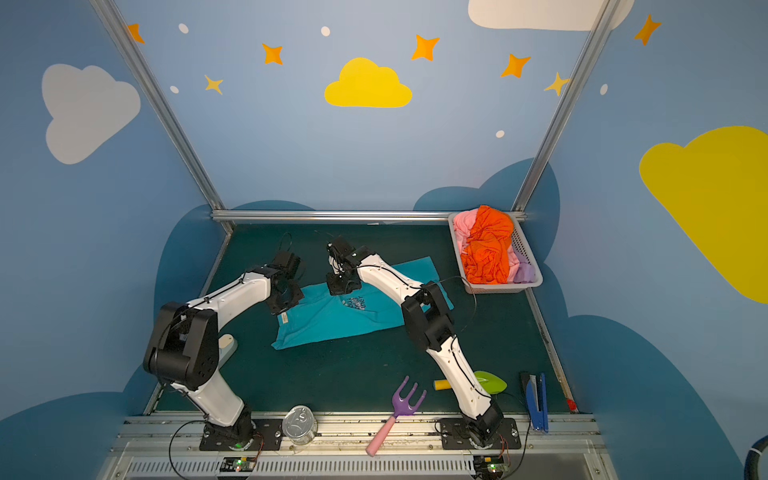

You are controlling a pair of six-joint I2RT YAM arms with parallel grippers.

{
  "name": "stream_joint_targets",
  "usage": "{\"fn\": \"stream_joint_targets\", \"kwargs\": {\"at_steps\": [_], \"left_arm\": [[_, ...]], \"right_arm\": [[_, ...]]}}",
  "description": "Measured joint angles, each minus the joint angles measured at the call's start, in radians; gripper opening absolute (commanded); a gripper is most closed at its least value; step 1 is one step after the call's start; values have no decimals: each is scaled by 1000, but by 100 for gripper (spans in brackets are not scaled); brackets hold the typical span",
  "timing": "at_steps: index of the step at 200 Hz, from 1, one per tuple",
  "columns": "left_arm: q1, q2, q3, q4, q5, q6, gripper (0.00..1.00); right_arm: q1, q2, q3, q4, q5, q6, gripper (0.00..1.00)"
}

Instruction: Fold and stack the t-shirts

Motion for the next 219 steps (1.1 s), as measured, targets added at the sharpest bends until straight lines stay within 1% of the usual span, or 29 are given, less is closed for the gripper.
{"fn": "stream_joint_targets", "kwargs": {"at_steps": [11,21,33,41,63,76,85,107,119,138,151,159,175,186,202,219], "left_arm": [[0,4,3,-1,0,4,35],[0,5,5,-3,1,9,43],[0,7,9,-5,1,10,49],[0,7,13,-7,1,12,51],[-2,9,14,-6,3,13,55],[-5,11,14,-6,5,13,55],[-7,12,14,-6,7,13,55],[-18,11,13,-10,8,9,50],[-26,5,2,-10,7,6,49],[-36,-51,-55,-17,7,-7,49],[-41,-123,-115,-26,8,-18,53],[-42,-175,-152,-35,8,-28,56],[-41,-280,-220,-48,11,-46,67],[-41,-338,-267,-47,18,-58,71],[-41,-392,-333,-30,42,-72,75],[-41,-395,-386,-8,63,-85,75]], "right_arm": [[-7,0,-8,0,6,8,9],[-13,0,-13,0,8,16,12],[-19,0,-23,2,9,24,16],[-23,0,-30,4,9,31,18],[-27,0,-60,13,6,41,26],[-29,0,-78,19,2,45,29],[-29,0,-89,22,-1,48,29],[-28,0,-100,24,-9,49,29],[-27,-5,-108,30,-9,49,29],[-27,-33,-151,37,-7,47,30],[-27,-71,-198,40,-2,41,31],[-27,-97,-229,41,4,37,31],[-27,-154,-285,42,18,31,32],[-27,-188,-317,47,25,27,33],[-27,-226,-354,50,36,24,33],[-27,-247,-384,56,42,22,33]]}}
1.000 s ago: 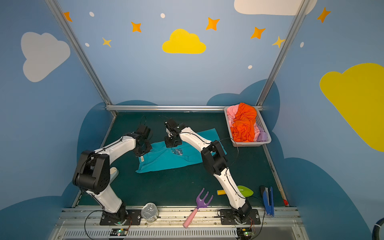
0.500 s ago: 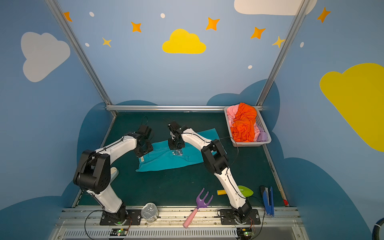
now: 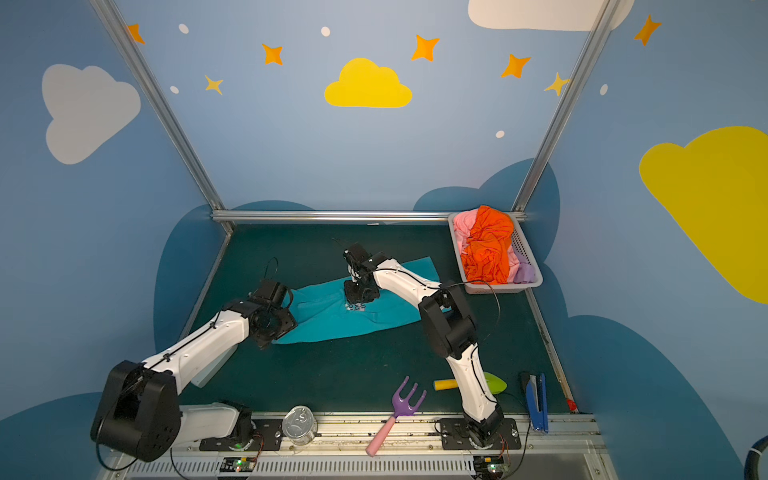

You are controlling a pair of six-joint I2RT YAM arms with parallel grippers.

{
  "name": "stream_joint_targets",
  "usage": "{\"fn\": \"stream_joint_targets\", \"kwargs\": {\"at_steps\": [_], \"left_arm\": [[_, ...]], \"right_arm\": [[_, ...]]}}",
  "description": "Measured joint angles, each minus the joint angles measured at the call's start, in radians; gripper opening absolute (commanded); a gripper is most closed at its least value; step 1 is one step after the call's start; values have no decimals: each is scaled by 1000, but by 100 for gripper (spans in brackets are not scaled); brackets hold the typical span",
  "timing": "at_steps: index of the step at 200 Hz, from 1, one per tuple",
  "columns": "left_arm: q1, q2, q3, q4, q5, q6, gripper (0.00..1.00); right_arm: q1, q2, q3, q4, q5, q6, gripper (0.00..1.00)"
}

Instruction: Fold and stack the t-shirts

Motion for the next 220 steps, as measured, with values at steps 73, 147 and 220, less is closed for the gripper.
{"fn": "stream_joint_targets", "kwargs": {"at_steps": [73,147,220], "left_arm": [[-10,108,-60,106,44,-43,7],[41,60,-103,51,-27,-105,37],[-205,124,227,-251,-274,-163,38]], "right_arm": [[0,-39,-121,1,39,0,32],[-92,-138,-304,27,84,35,30],[-150,-221,-334,23,171,34,13]]}}
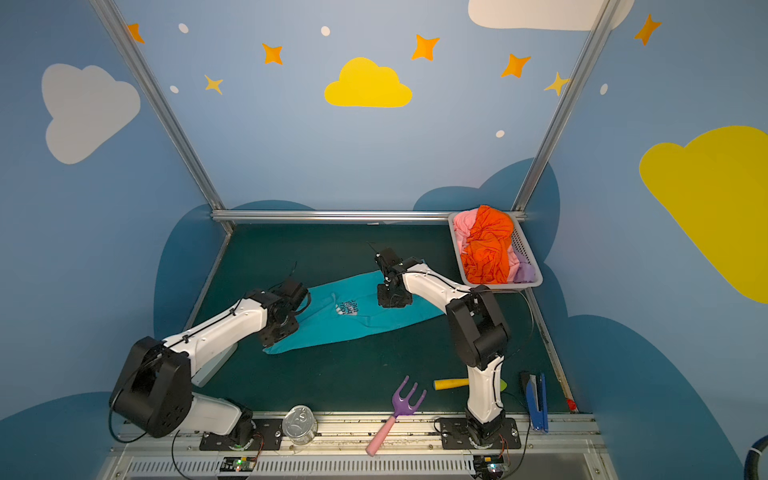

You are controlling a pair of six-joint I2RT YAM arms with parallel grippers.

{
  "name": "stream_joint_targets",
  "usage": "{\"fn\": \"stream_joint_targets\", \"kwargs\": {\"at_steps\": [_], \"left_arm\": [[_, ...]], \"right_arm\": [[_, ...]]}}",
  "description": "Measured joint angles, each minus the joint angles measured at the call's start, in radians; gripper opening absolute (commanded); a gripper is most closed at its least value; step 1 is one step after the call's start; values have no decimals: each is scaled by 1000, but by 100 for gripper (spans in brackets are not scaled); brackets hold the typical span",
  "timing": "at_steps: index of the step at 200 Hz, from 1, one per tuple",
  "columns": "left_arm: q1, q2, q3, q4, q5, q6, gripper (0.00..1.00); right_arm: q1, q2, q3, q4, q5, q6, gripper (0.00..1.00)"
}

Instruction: Fold and stack the t-shirts

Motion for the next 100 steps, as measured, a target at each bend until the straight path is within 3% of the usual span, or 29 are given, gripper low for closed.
{"fn": "stream_joint_targets", "kwargs": {"at_steps": [13,29,77,100], "left_arm": [[-58,2,60,-3,-26,-9,20],[-100,31,89,0,-34,-20,9],[-98,300,42,40,21,-39,5],[-75,332,41,45,39,-39,6]], "right_arm": [[-25,0,-20,-1,13,5,3],[-54,0,-50,-5,32,5,2],[-97,6,-100,-4,61,18,1],[-95,5,-135,14,46,23,1]]}}
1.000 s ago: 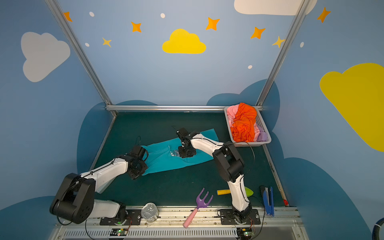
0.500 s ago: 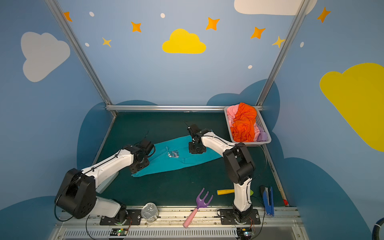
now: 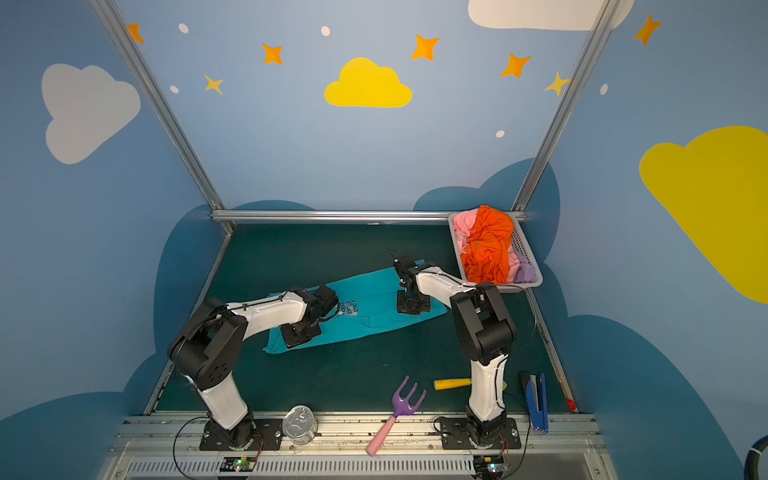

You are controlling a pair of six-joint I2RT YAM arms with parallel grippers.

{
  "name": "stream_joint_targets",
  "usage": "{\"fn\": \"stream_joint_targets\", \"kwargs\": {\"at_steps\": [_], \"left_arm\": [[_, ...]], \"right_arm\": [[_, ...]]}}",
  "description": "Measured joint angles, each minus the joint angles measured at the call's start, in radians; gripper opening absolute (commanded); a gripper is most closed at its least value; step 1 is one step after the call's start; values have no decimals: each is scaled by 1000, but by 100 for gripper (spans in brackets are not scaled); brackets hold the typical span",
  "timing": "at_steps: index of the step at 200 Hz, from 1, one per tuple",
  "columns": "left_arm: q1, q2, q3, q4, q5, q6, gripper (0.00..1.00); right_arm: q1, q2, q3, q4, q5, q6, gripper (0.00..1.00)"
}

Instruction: Fold and stack the t-shirts

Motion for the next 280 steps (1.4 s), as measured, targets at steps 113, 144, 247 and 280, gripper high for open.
{"fn": "stream_joint_targets", "kwargs": {"at_steps": [113,144,247,280], "left_arm": [[150,486,719,-233,-31,238,18],[176,721,1159,-176,14,316,25],[269,800,1393,-67,317,428,39],[276,434,968,32,335,438,40]], "right_arm": [[353,-198,-275,113,3,112,5],[439,-94,-136,19,22,74,5],[547,60,140,10,-153,-61,7],[412,-290,-52,-24,-52,-53,20]]}}
